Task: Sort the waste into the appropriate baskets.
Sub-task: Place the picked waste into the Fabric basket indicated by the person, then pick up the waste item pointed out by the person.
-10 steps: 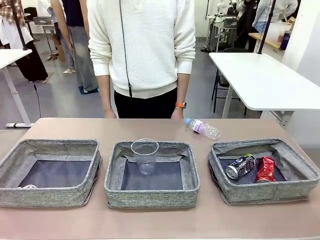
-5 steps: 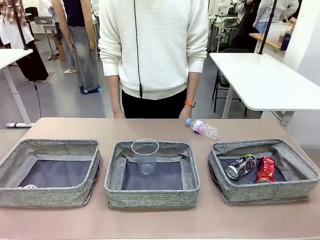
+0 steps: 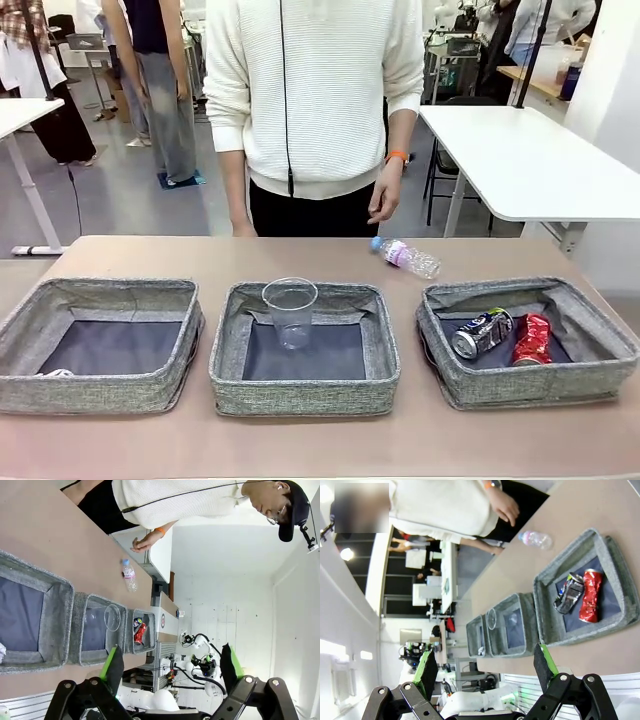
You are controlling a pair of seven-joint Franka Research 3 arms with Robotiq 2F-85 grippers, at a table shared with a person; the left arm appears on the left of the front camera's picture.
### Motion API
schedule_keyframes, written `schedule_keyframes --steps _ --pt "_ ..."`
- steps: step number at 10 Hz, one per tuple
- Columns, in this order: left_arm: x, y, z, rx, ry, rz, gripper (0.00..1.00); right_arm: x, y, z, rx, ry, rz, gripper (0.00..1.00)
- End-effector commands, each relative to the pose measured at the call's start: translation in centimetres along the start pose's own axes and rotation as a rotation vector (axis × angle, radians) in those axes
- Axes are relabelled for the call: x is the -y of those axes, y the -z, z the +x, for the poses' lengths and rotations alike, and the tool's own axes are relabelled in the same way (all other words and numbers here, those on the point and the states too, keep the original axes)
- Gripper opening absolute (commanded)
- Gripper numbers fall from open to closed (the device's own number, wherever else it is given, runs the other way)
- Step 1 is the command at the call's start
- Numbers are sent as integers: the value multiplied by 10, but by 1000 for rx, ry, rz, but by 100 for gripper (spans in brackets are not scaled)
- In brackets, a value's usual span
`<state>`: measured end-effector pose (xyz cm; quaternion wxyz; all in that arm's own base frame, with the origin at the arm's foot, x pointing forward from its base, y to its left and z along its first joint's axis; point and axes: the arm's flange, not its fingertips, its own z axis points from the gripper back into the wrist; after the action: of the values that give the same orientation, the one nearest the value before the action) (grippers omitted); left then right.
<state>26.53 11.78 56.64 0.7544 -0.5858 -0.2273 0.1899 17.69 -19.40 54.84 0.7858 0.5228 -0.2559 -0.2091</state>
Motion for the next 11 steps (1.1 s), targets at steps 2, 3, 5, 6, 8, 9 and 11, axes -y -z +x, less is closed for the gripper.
schedule_keyframes --steps 2,3,5,6,8,9,11 --pt "1 -2 0 -4 22 -19 100 0 -1 1 4 -21 11 100" --pt "1 -2 0 -4 22 -19 100 0 -1 1 4 -21 11 100" --pt "1 -2 0 -4 22 -19 100 0 -1 1 4 -21 11 100" --pt "1 -2 0 -4 22 -19 100 0 -1 1 4 -21 11 100" --pt "1 -2 0 -4 22 -19 100 0 0 0 0 0 0 100" --pt "1 -2 0 -4 22 -19 100 -33 55 9 59 -97 -293 100" --pt "1 -2 0 -4 22 -19 100 -96 194 10 40 -542 -926 100"
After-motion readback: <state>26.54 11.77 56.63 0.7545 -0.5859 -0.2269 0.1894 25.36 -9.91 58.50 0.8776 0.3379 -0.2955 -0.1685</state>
